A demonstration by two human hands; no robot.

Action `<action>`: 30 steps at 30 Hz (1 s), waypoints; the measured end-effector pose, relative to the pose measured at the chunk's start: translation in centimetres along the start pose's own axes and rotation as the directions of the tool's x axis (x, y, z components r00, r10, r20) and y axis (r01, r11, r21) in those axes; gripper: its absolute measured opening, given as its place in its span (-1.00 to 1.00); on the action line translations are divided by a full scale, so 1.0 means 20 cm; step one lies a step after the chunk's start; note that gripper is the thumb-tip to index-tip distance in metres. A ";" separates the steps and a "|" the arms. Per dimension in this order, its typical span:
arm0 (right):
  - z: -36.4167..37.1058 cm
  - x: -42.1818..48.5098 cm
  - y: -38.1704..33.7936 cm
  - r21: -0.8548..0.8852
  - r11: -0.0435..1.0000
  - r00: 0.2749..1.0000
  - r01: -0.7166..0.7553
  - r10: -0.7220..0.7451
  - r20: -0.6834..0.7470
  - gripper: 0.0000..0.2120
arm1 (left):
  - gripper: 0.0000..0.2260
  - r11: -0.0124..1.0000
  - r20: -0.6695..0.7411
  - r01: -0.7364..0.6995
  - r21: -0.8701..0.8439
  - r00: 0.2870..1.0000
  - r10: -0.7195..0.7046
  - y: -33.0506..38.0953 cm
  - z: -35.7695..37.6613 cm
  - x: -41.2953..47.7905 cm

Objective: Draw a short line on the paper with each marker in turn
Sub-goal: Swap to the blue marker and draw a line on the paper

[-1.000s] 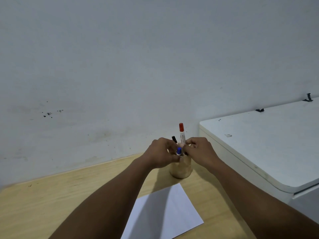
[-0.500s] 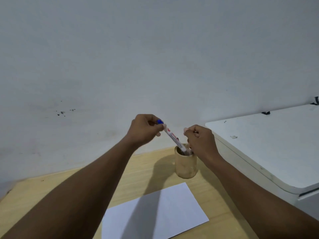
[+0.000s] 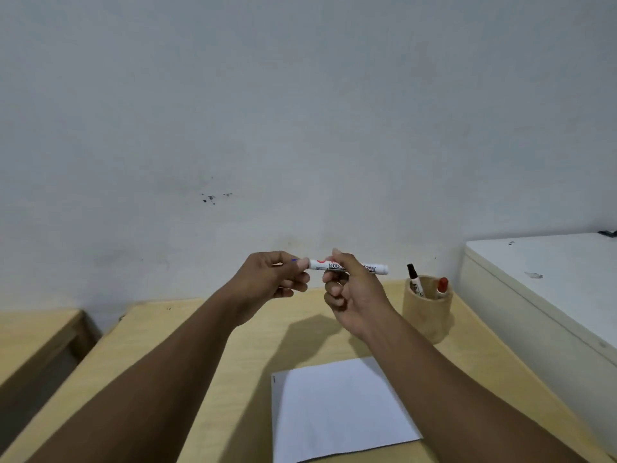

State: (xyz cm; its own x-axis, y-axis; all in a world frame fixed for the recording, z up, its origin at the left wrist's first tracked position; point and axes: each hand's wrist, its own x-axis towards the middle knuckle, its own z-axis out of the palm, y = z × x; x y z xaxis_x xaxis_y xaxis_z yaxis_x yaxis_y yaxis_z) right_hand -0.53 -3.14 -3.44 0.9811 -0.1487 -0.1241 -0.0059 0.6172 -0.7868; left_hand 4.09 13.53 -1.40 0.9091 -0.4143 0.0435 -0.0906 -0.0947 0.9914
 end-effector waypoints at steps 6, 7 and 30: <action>-0.08 0.01 0.01 -0.145 0.989 0.998 -0.004 0.013 0.060 -0.82 | -0.76 0.997 -0.158 0.036 0.067 0.987 -0.025 -0.21 -0.24 -0.11; -0.11 0.00 0.01 -0.208 0.978 0.997 -0.011 0.027 0.075 -0.80 | -0.79 0.984 -0.157 0.058 0.166 0.987 -0.031 -0.26 -0.29 -0.13; -0.24 -0.09 0.63 -0.700 0.701 0.990 0.138 -0.076 0.118 -0.88 | -0.34 0.695 0.029 0.186 0.694 0.958 -0.286 -0.60 -0.26 -0.21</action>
State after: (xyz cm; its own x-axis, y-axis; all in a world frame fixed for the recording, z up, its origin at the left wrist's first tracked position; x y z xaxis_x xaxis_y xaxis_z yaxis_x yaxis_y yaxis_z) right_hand -3.35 1.13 -15.97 0.9947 -0.1029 0.0087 -0.0047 -0.1285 -0.9917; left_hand 3.52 21.15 -12.87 0.8850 -0.3959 -0.2450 -0.1758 -0.7715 0.6115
